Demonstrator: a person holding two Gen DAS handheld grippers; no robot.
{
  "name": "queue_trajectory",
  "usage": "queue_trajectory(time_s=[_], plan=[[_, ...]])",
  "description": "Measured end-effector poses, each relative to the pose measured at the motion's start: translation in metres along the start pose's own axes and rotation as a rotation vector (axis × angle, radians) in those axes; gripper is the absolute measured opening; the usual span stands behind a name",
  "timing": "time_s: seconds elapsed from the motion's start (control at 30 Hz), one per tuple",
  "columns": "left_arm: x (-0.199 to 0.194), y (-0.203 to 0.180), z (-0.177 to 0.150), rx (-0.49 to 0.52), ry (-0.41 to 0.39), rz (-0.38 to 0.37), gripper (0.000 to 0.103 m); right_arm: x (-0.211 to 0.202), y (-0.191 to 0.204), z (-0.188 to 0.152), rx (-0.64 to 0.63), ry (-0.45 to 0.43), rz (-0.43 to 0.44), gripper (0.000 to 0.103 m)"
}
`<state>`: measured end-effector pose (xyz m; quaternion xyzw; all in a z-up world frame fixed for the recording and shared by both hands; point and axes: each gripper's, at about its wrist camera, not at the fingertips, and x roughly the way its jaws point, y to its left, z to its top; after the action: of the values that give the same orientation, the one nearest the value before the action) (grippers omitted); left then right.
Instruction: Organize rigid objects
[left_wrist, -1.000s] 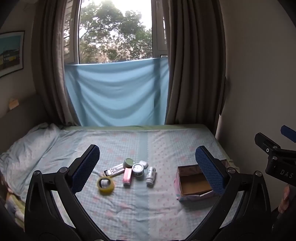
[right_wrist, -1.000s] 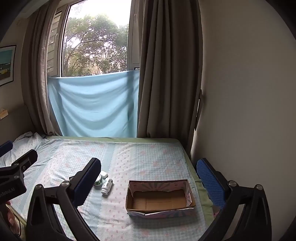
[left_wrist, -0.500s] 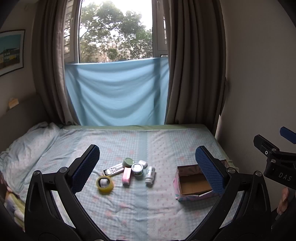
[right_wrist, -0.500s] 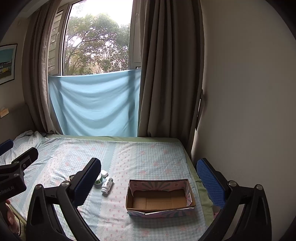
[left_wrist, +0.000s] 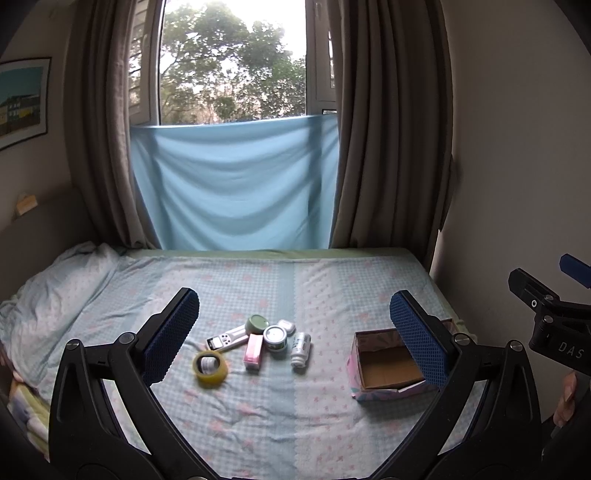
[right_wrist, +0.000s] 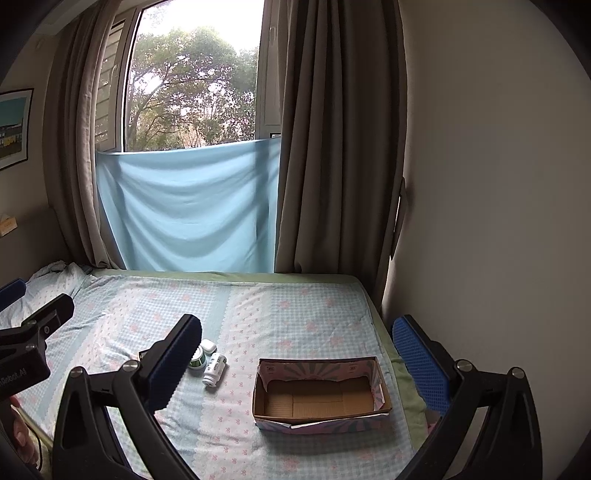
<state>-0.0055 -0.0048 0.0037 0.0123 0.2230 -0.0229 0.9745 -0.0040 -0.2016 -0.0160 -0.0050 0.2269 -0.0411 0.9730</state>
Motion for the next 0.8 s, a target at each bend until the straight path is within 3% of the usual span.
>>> queue_trajectory(time_s=[0.8], plan=[[0.004,0.011,0.001,-0.017,-0.012,-0.024,0.102,0.001,0.006,-0.002,-0.011,-0.021,0.005,0.103]])
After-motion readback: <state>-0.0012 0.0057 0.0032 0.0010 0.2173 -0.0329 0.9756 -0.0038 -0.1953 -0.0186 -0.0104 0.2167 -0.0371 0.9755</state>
